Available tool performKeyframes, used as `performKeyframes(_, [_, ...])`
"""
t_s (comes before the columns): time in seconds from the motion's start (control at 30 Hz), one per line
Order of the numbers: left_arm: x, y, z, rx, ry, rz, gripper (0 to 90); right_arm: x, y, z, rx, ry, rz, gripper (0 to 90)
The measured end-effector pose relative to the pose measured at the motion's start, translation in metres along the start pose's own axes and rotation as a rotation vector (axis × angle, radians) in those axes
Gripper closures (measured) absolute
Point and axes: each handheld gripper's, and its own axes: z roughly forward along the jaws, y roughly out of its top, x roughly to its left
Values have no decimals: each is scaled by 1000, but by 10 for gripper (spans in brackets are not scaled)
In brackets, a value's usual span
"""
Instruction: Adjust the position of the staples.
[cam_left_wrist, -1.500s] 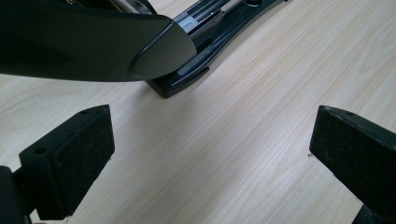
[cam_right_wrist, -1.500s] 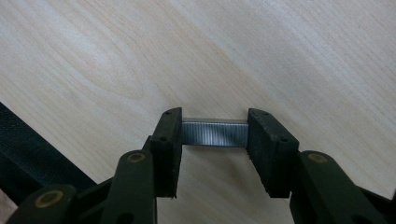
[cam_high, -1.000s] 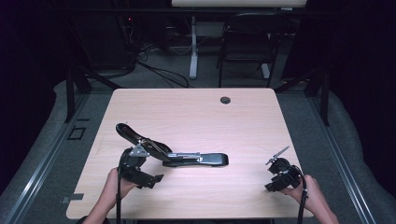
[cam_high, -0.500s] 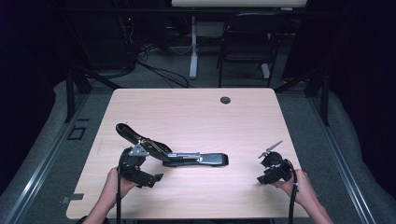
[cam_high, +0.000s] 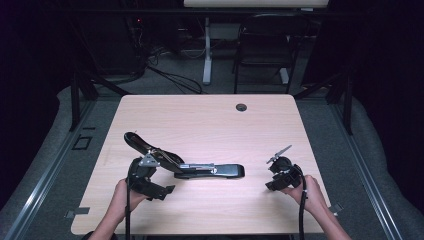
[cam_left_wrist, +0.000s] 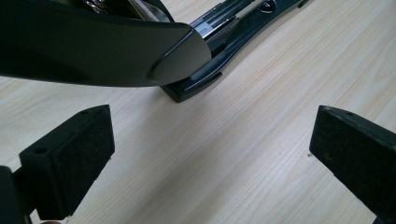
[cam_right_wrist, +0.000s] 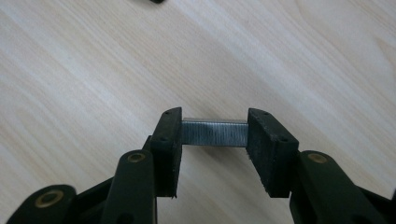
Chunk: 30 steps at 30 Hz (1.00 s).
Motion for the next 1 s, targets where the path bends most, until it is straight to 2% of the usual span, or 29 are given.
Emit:
performKeyframes(0.03, [0, 0, 0, 1, -1, 1, 1, -1, 3, -1, 30, -6, -24, 570])
performKeyframes(0.43, [0, 0, 0, 1, -4, 3, 1, -1, 25, 14, 40, -10, -19, 569])
performKeyframes(0.73, [0, 0, 1, 7, -7, 5, 1, -3, 42, 27, 74, -6, -46, 569])
performKeyframes(0.87, [0, 0, 1, 5, -7, 4, 1, -2, 45, 31, 97, 0, -48, 568])
performKeyframes(1.0, [0, 1, 2, 6, -9, 5, 1, -3, 45, 32, 92, 3, -41, 568])
